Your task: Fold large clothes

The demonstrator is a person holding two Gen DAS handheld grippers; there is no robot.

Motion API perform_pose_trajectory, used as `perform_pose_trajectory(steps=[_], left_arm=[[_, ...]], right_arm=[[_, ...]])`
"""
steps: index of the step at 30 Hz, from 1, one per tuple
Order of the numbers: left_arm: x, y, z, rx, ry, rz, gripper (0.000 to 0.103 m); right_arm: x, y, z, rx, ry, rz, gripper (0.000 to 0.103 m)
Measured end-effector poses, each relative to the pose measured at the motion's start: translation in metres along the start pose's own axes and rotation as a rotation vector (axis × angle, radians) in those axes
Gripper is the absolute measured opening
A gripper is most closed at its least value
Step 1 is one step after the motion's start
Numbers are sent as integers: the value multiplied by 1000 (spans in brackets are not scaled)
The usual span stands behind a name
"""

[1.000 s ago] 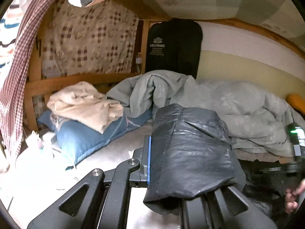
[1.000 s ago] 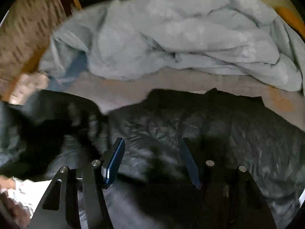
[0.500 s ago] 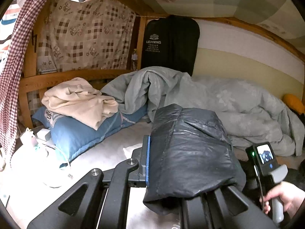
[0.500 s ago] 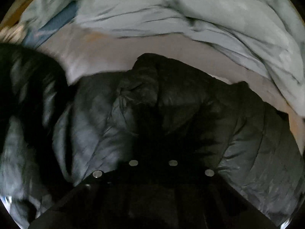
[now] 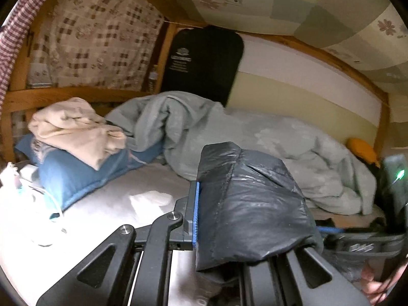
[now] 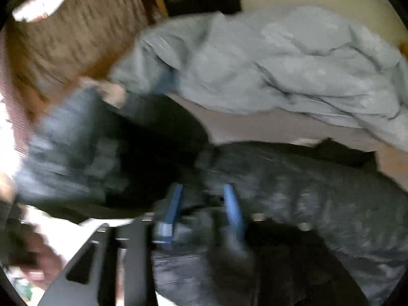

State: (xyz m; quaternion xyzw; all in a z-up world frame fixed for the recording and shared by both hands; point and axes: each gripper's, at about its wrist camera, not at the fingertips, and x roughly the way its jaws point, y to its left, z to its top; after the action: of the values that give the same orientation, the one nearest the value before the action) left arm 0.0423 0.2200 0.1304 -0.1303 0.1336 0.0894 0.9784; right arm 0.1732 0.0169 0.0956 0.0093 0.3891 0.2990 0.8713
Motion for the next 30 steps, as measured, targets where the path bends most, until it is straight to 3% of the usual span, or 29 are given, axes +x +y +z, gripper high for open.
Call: perform_pose_trajectory(steps=[1,7,9,13,16,22,26,30], left_arm=[[0,0,0,2,6,-12,6],[14,12,-2,-95,109,-96,7],[17,8,-5,-67,133,-109,7],[16,-12,-11,40,127,-74,7],[14,-23,-16,59,134,-109,7],[12,-30,-18,28,153,-209,9],[7,-26,-15,-37,135,-304,12],[2,-36,-15,26,115,-282,12]], right_arm=[[-11,4,-1,0,-23,6,62],[-32,23,-16,-116,-40,-27,62],[-36,31,-30,-133,-25,-21,62],[-48,46,-55,-156,-30,14,62],[-49,52,-67,-148,-30,48,74],[-30,52,-81,-95,-10,66,75],[-21,49,-85,-39,-64,17,82],[-28,46,-85,-19,-148,0,82]])
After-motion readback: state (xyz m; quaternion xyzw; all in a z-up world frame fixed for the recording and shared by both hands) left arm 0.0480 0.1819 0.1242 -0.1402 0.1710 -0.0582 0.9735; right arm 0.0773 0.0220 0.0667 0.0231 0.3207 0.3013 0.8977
